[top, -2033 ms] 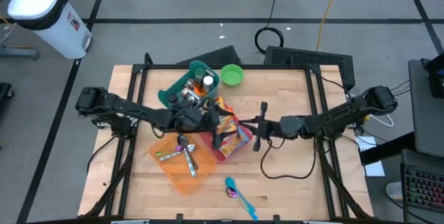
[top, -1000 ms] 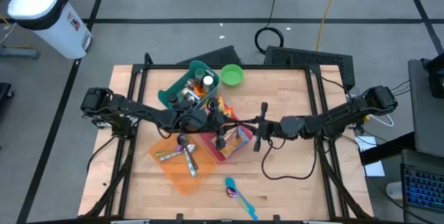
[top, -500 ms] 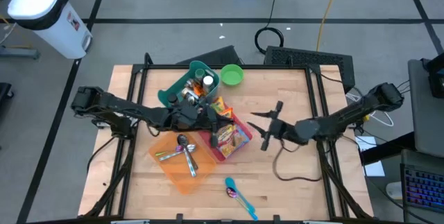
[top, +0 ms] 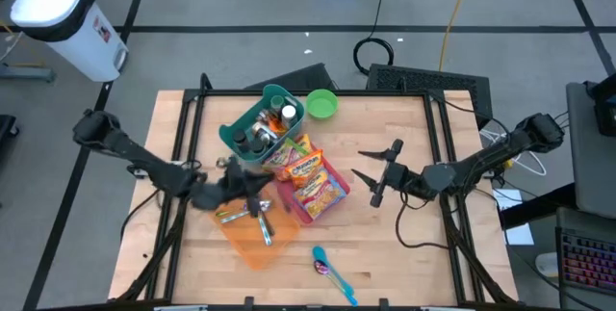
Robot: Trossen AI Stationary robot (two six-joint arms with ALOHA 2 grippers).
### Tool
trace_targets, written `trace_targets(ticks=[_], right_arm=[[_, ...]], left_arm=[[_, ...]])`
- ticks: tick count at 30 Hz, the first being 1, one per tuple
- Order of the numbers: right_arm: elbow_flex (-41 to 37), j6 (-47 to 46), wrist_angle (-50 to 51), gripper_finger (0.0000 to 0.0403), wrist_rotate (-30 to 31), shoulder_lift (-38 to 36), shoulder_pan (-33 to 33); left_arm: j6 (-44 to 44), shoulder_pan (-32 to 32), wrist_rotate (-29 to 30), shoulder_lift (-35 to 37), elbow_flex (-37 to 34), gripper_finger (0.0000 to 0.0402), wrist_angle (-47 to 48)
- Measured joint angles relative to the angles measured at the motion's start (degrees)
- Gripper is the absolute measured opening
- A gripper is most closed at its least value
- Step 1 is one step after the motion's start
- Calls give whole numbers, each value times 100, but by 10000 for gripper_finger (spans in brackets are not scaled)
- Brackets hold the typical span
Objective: Pick & Place Food Item
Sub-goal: Put the right blue green spoon into the orange bin
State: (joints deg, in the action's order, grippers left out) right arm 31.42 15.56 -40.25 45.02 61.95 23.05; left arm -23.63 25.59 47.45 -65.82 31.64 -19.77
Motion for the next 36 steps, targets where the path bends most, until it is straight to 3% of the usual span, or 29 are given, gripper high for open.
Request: trace_targets(ticks=[5,9,11,17,26,36], right_arm=[[-19,-8,-76,217,-15,4,-18],[-20,-11,-147,215,-11,4,-18],[-18,-85,-154,216,-17,4,-18],[-18,-137,-160,213,-23,4,-22],[-18,-137,-112,212,-20,4,-46],[-18,-137,-110,211,-18,4,-46]], left_arm=[[-1315,1199,1270,187,-364,4,282],[-1180,1845,2632,37,-389,5,398],[-1293,1999,2935,-184,-389,6,416],[-1645,2104,2354,-590,-386,5,294],[-2327,2063,2351,-1489,-396,13,-177],[-2315,1695,1653,-1604,-396,24,-161]])
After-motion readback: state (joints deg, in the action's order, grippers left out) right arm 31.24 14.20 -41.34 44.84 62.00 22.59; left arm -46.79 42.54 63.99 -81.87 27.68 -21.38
